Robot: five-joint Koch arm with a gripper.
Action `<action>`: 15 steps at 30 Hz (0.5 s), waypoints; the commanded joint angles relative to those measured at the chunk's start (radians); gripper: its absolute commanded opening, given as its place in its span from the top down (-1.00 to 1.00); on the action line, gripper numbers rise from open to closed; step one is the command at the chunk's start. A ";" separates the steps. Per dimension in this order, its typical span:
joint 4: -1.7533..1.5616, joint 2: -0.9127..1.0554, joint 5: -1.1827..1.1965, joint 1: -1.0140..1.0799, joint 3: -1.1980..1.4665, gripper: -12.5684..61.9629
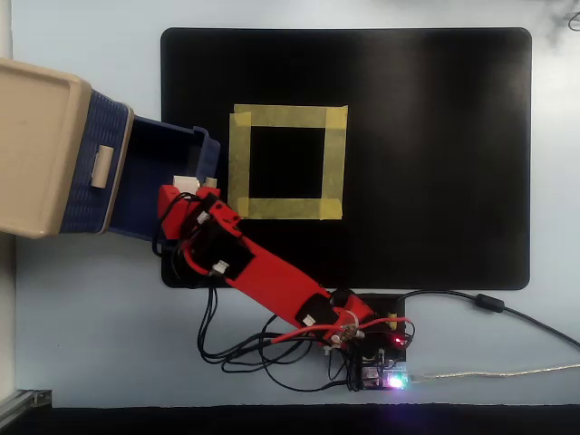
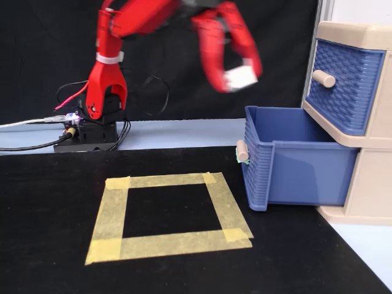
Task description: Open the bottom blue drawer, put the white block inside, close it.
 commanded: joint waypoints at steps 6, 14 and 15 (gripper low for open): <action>-0.006 -0.141 -0.071 -0.074 -0.144 0.87; -0.123 -0.318 -0.175 -0.077 -0.288 0.20; -0.130 -0.331 -0.212 -0.075 -0.304 0.14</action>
